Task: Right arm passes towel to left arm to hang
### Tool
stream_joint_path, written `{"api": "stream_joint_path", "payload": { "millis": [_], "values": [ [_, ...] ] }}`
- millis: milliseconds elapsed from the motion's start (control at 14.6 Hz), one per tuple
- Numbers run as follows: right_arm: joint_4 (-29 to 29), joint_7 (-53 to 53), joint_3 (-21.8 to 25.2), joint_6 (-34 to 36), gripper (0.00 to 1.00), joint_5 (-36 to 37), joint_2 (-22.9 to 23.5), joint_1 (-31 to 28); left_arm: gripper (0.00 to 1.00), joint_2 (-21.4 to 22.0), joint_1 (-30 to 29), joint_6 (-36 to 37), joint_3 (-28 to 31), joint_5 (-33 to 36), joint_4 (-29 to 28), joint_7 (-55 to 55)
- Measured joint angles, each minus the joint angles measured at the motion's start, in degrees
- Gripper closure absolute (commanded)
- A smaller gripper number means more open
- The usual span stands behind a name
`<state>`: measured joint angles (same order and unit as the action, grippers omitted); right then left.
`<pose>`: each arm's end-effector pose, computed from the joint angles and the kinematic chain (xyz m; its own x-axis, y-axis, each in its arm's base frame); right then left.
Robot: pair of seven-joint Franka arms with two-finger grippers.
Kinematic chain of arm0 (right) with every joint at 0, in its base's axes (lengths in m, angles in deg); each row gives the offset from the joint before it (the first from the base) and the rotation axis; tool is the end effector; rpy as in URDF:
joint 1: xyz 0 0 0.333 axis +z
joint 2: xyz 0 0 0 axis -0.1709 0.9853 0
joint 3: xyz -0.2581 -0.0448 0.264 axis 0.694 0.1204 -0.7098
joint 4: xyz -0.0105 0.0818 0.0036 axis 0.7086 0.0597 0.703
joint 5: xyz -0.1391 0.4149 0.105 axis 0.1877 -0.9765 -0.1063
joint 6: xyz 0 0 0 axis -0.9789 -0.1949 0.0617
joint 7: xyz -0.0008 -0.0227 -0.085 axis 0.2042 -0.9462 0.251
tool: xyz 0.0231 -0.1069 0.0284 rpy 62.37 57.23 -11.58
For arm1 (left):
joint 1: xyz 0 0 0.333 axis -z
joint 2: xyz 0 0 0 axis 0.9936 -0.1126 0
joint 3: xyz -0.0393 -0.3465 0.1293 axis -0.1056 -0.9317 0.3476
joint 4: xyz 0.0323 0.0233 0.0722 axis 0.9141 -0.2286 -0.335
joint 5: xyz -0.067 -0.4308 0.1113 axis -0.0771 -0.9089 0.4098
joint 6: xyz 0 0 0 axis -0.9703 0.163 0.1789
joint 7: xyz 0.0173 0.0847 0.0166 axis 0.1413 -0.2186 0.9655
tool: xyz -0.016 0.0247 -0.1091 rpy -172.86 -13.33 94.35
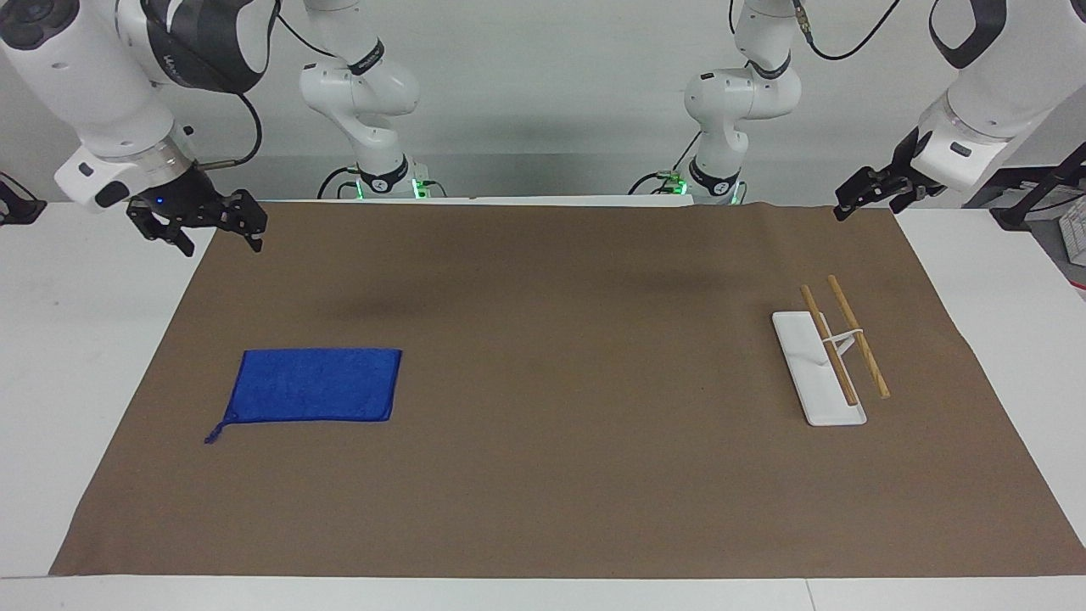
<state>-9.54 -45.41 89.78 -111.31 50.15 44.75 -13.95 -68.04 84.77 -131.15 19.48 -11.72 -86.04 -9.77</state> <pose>0.6045 -0.0824 0.6342 0.9942 0.0807 -0.0710 0.0819 -0.9966 0.0132 0.5745 -0.0305 0.6722 0.9775 0.0522 -0.2043 0.0542 -0.9985 0.0040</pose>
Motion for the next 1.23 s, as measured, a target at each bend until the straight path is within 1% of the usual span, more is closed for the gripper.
{"api": "stream_joint_path", "payload": {
  "millis": [410,615,683,820,1093,1229],
  "values": [
    [-0.01,0.0,0.8,-0.07,0.0,0.0,0.0,-0.01,0.0,0.0,0.0,0.0,0.0,0.0,0.0,0.0],
    [-0.51,0.0,0.81,-1.43,0.01,0.0,0.19,-0.01,0.0,0.0,0.0,0.0,0.0,0.0,0.0,0.0],
    [-1.48,0.0,0.81,-3.03,0.01,0.0,0.45,-0.01,0.0,0.0,0.0,0.0,0.0,0.0,0.0,0.0],
    [-5.54,0.0,0.81,-9.04,0.01,-0.01,1.35,0.01,0.0,0.0,0.0,0.0,0.0,0.0,0.0,0.0],
    [-17.07,0.0,0.8,-26.71,0.01,-0.01,3.8,0.03,0.0,0.0,0.0,0.0,0.0,0.0,0.0,0.0],
    [-21.1,0.0,0.8,-33.89,0.01,-0.01,5.34,0.02,0.0,0.0,0.0,0.0,0.0,0.0,0.0,0.0]
  ]
}}
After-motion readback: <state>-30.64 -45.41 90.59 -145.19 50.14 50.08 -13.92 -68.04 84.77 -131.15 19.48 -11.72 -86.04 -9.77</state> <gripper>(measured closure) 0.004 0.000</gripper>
